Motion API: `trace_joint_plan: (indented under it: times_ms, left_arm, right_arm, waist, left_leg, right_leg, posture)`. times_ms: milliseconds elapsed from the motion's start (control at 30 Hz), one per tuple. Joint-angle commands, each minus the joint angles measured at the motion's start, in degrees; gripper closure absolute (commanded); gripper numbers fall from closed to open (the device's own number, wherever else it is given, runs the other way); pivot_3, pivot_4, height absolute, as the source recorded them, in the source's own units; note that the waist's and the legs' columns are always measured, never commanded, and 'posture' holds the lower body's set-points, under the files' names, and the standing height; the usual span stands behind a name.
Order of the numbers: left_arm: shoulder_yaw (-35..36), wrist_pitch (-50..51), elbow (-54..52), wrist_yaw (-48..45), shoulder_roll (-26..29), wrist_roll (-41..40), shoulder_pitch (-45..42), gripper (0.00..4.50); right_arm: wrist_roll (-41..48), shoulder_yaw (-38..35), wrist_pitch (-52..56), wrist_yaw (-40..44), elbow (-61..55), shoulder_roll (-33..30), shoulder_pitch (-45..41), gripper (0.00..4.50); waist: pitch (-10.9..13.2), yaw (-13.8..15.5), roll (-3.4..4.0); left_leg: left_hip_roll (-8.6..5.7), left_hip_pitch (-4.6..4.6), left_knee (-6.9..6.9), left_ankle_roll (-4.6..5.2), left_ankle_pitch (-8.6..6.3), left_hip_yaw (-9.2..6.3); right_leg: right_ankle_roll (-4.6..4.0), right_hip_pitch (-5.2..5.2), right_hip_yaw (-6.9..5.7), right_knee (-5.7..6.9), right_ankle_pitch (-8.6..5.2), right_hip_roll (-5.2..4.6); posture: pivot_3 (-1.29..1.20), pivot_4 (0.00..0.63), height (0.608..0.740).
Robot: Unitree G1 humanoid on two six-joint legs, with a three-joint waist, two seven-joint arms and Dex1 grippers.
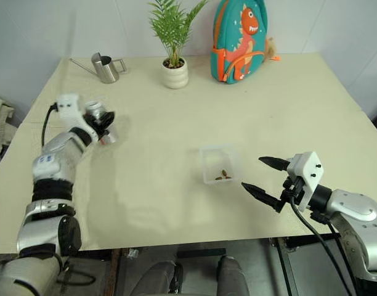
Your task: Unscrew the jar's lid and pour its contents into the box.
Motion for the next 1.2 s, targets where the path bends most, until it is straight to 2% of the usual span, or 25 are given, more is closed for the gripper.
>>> trace_joint_plan:
  times_ms: [33,200,267,367,467,700,933,1067,1200]
  left_arm:
    - [0.0,-6.8,-6.3,-0.5,0.8,0.9,3.4,2.42]
    - [0.6,-8.5,-6.9,0.4,1.3,1.0,7.5,2.42]
    - [0.1,-9.4,-6.8,-0.1,1.9,1.6,8.7,1.73]
    - [-0.3,-10.1,-7.0,-1.4,2.3,1.5,9.9,1.02]
    - [-0.2,-10.2,-7.4,-1.9,2.3,1.0,10.7,0.08]
    - [-0.8,-9.0,-12.2,-5.0,3.2,0.7,14.3,0.03]
    - [-0.9,-3.2,-23.9,-11.7,8.8,0.0,25.4,0.03]
    - [0.6,-1.4,-25.9,-11.4,10.9,0.1,28.7,0.03]
    - [0.9,-1.6,-28.5,-15.8,15.1,1.1,35.7,0.03]
  right_arm:
    - [0.5,-0.8,-0.9,1.6,0.6,-1.3,-1.8,0.03]
    - [-0.2,0.2,-0.9,2.9,1.9,-1.5,-3.7,0.03]
    - [-0.5,0.5,-0.9,3.4,2.7,-1.6,-4.4,0.00]
    - [-0.8,0.7,-1.0,4.0,3.6,-1.7,-5.2,0.00]
    - [-1.0,0.6,-1.0,4.4,4.3,-1.7,-5.7,0.00]
    - [-1.1,0.2,-0.7,4.7,4.5,-1.7,-6.1,0.00]
    - [-0.8,-0.2,-0.8,5.5,4.9,-1.6,-5.7,0.00]
    - [-0.9,-0.3,-1.5,6.5,6.7,-1.6,-6.0,0.00]
    - [-1.5,0.0,-3.3,8.3,9.4,-1.5,-6.1,0.00]
  waist:
    - [0.0,0.7,-0.07]
    - [-0.1,0.8,-0.13]
    - [-0.1,0.6,-0.12]
    - [-0.1,0.4,-0.12]
    - [-0.1,0.4,-0.12]
    - [-0.1,0.5,-0.13]
    - [-0.1,0.1,-0.11]
    - [-0.1,0.5,-0.11]
    - [-0.1,0.4,-0.09]
  left_leg:
    - [0.00,0.00,0.00,-0.01,0.00,0.00]
    - [-0.01,-0.02,0.00,-0.04,-0.02,-0.13]
    - [0.00,-0.02,-0.02,-0.05,-0.03,-0.13]
    - [0.01,-0.02,-0.05,-0.05,-0.03,-0.11]
    - [0.03,-0.01,-0.06,-0.05,-0.03,-0.07]
    - [0.03,-0.02,-0.09,-0.06,-0.03,-0.07]
    - [0.09,-0.01,-0.20,-0.10,-0.06,-0.06]
    - [0.08,0.00,-0.23,-0.10,-0.07,-0.07]
    - [0.09,0.03,-0.32,-0.10,-0.07,-0.11]
  right_leg:
    - [-0.02,0.02,0.00,-0.07,0.02,-0.01]
    - [-0.09,0.11,-0.14,-0.24,0.07,-0.03]
    - [-0.09,0.10,-0.15,-0.23,0.07,-0.03]
    - [-0.09,0.08,-0.15,-0.23,0.07,-0.02]
    - [-0.09,0.07,-0.15,-0.23,0.07,-0.02]
    - [-0.10,0.07,-0.14,-0.27,0.08,-0.03]
    - [-0.12,0.02,-0.12,-0.33,0.07,-0.01]
    - [-0.15,0.05,-0.13,-0.59,0.06,-0.06]
    - [-0.22,0.05,-0.15,-0.63,0.07,-0.07]
  posture:
    - [0.00,0.150,0.740]
    - [0.00,0.150,0.740]
    - [0.00,0.150,0.740]
    - [0.00,0.150,0.740]
    - [0.00,0.150,0.740]
    - [0.00,0.150,0.740]
    - [0.00,0.150,0.740]
    - [0.00,0.150,0.740]
    - [0.00,0.150,0.740]
